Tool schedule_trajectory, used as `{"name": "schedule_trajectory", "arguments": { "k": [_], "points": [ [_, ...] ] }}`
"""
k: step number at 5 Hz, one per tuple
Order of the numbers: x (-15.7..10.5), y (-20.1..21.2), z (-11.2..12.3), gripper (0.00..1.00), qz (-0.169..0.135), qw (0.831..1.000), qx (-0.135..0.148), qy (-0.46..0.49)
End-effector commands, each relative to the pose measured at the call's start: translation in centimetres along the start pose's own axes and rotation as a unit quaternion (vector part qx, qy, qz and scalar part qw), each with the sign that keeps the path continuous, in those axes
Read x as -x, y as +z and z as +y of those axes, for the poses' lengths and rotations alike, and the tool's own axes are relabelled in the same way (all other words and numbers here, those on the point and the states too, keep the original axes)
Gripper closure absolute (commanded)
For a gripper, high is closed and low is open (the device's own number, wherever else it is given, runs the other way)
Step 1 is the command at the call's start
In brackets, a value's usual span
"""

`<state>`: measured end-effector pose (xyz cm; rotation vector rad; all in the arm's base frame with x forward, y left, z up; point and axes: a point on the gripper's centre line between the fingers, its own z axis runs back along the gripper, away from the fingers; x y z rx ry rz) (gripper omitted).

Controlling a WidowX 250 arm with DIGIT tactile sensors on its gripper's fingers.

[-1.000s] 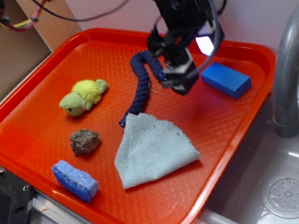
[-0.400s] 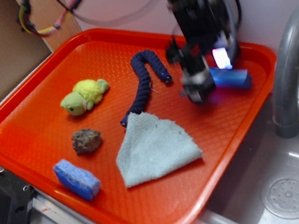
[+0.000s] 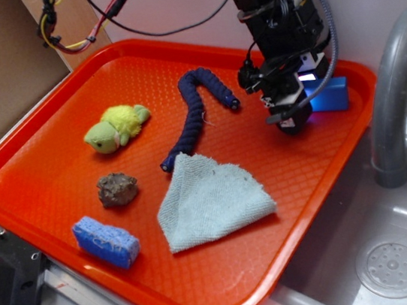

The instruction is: Grab the blue block.

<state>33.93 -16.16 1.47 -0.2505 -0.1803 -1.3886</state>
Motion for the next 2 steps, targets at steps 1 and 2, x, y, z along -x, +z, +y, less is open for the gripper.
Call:
{"name": "schedule_trajectory", "arguments": {
  "k": [1,2],
  "points": [
    [4.2,7.5,-1.1,1.0,-0.04,0.976,-0.003,0.212],
    [6.4,13.2,-3.4,1.0,0.048,0.94,-0.035,0.336]
  ]
}}
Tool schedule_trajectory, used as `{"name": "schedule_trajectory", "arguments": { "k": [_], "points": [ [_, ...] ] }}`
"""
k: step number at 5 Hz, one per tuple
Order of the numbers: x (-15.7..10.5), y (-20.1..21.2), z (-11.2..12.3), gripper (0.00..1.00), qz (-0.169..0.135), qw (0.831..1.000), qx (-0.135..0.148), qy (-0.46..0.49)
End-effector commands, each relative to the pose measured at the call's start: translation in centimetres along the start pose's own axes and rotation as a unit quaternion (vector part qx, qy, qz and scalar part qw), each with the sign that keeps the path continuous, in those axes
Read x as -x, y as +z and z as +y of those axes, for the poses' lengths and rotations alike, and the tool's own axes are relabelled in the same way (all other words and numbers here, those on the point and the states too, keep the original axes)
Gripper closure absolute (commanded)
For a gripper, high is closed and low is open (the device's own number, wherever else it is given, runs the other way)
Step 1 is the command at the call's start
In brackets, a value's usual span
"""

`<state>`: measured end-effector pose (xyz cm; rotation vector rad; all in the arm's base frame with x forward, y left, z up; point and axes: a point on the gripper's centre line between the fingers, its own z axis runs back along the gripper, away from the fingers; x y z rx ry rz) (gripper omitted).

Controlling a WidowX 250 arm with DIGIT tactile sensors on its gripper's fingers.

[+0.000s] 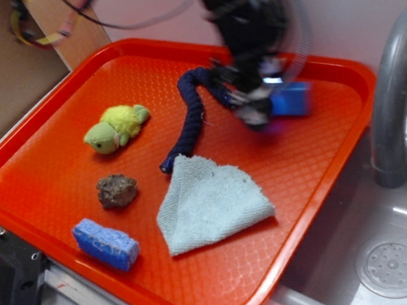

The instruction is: Grab the blue block.

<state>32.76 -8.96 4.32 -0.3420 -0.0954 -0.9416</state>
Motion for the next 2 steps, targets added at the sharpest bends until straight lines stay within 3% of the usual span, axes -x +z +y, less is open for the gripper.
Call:
{"name": "schedule_trajectory", "arguments": {
  "k": [1,2],
  "points": [
    [4.9,12.0,-6.2,1.0,0.07,0.961,-0.116,0.242],
    [4.7,14.3,-10.4,1.0,0.063,0.919,-0.152,0.358]
  ]
}}
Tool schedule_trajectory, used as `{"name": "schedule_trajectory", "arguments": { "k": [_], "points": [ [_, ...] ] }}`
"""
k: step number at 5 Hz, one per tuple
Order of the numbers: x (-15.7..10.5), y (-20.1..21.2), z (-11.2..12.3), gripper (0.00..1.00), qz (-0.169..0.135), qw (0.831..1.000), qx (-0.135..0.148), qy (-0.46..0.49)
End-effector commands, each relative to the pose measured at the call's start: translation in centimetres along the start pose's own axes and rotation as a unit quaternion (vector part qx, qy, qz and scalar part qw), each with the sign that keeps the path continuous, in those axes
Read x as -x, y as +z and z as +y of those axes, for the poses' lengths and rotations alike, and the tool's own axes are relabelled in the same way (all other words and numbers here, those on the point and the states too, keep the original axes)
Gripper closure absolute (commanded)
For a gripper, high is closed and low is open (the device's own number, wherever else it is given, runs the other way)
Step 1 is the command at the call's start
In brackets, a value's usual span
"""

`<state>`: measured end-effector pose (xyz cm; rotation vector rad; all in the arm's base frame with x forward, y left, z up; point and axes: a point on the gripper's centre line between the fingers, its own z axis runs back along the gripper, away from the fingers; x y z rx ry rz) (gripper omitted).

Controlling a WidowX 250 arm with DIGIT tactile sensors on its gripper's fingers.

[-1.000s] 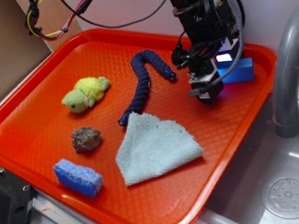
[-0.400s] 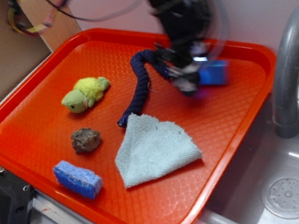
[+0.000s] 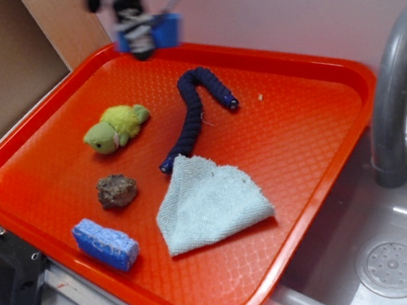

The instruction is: Grab the blue block.

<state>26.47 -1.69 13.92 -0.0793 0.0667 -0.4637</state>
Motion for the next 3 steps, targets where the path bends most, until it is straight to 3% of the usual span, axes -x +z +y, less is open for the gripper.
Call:
{"name": "schedule_trajectory", "arguments": {
  "k": [1,2,3],
  "points": [
    [1.8,6.4,-9.8,1.0,-0.029,0.968,-0.03,0.249],
    [-0.2,7.9,-11.2,1.0,-0.093,0.927,-0.022,0.363],
    [-1.4,7.1,-8.8,1.0,-0.119,0.893,-0.082,0.427]
  ]
}}
